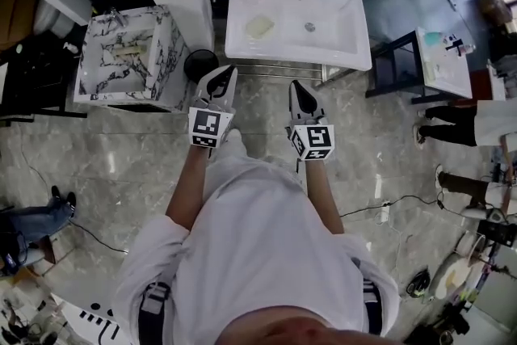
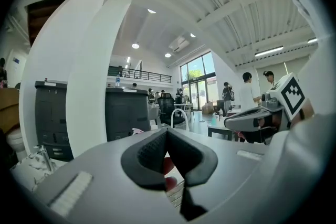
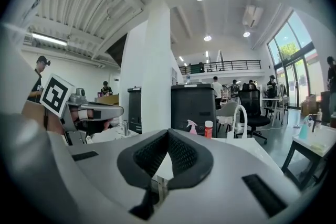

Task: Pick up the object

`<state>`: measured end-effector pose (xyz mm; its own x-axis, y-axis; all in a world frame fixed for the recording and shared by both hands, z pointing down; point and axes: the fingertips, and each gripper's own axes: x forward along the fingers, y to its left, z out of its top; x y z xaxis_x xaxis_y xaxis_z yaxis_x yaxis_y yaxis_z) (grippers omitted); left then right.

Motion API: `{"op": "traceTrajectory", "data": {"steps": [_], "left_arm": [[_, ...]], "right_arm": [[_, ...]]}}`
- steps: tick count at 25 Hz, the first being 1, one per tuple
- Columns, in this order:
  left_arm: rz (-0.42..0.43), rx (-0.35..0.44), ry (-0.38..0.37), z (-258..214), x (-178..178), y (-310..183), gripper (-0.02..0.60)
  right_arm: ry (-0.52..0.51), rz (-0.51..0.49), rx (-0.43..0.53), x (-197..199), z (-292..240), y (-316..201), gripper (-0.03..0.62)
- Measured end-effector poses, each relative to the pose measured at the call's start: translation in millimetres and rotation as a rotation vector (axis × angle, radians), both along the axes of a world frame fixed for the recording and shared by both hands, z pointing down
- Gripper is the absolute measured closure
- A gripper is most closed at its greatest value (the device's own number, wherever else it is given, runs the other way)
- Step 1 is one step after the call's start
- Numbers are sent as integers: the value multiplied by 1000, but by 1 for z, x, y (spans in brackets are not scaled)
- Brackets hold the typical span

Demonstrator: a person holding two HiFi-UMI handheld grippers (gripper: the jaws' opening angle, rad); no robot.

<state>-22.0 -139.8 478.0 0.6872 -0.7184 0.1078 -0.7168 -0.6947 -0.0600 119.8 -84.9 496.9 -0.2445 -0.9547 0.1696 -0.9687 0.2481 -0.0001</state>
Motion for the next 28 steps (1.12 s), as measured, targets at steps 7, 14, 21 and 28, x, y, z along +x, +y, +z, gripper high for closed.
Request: {"op": "traceTrajectory", "data": {"steps": [7, 14, 21, 28], "left_arm": [[-20, -51, 33, 14, -9, -57, 584], [-46, -70, 36, 21, 2, -85, 584], [-62, -57, 6, 24, 12, -110, 584], [-61, -63, -10, 27, 27, -133, 584]], "right_arm": [[31, 6, -20, -7, 6, -64, 591], [52, -22, -23, 2, 9, -94, 591], [51, -52, -7, 15, 16, -128, 591], [39, -55, -10, 33, 26, -160, 589]]}}
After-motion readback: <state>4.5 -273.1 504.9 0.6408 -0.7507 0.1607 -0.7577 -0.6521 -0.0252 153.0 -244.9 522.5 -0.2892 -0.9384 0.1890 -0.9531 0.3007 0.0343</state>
